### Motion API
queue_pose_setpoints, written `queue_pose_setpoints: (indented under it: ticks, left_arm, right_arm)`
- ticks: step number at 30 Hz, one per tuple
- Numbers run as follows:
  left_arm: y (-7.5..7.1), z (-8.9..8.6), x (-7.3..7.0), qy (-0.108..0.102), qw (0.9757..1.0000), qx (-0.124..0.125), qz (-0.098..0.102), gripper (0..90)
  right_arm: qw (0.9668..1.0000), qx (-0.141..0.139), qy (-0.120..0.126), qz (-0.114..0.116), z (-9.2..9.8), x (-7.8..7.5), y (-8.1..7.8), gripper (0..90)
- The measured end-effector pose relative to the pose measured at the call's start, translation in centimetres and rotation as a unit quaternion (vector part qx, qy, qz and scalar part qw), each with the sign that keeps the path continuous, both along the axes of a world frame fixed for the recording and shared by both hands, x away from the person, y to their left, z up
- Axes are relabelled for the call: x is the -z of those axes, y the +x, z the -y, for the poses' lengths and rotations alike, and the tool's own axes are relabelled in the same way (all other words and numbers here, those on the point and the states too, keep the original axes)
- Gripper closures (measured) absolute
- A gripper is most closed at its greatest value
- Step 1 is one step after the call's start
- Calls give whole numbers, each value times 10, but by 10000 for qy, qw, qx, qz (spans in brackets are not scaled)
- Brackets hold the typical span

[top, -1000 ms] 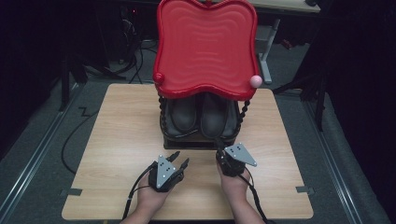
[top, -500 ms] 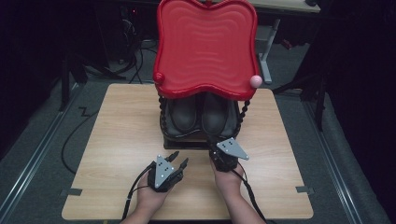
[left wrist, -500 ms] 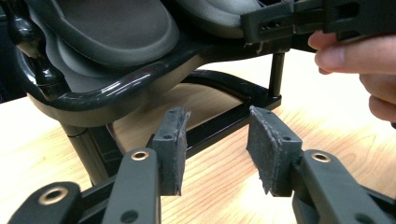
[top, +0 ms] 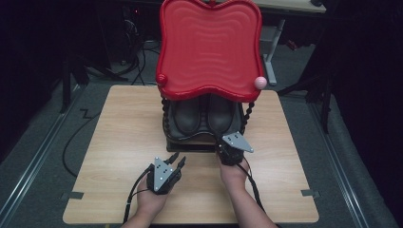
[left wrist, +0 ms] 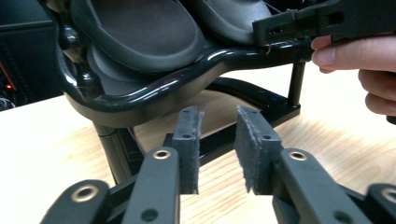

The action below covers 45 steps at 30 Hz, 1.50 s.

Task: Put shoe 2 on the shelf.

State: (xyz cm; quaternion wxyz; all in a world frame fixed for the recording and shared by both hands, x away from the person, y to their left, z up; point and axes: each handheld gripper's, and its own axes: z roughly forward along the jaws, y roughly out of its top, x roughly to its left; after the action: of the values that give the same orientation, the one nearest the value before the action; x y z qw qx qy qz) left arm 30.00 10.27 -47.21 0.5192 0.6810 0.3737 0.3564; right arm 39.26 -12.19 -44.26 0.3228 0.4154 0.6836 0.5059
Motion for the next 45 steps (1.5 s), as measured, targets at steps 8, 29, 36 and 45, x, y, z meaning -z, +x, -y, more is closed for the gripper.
queue_pose_setpoints:
  ticks: [8,29,36,45]
  left_arm:
    - [18,-3,-10,-98,9987,-441,236,850]
    - [76,18,-19,21,9942,-1075,27,899]
    - [78,22,-20,8,9950,-1000,9,898]
    - [80,27,-21,-8,9955,-944,-17,898]
  right_arm:
    - [9995,16,-8,304,15,-12,-11,894]
    - [9993,340,-105,125,37,-4,14,900]
    - [9992,361,-121,129,35,-4,14,900]
    - [9994,300,-167,104,33,-3,12,900]
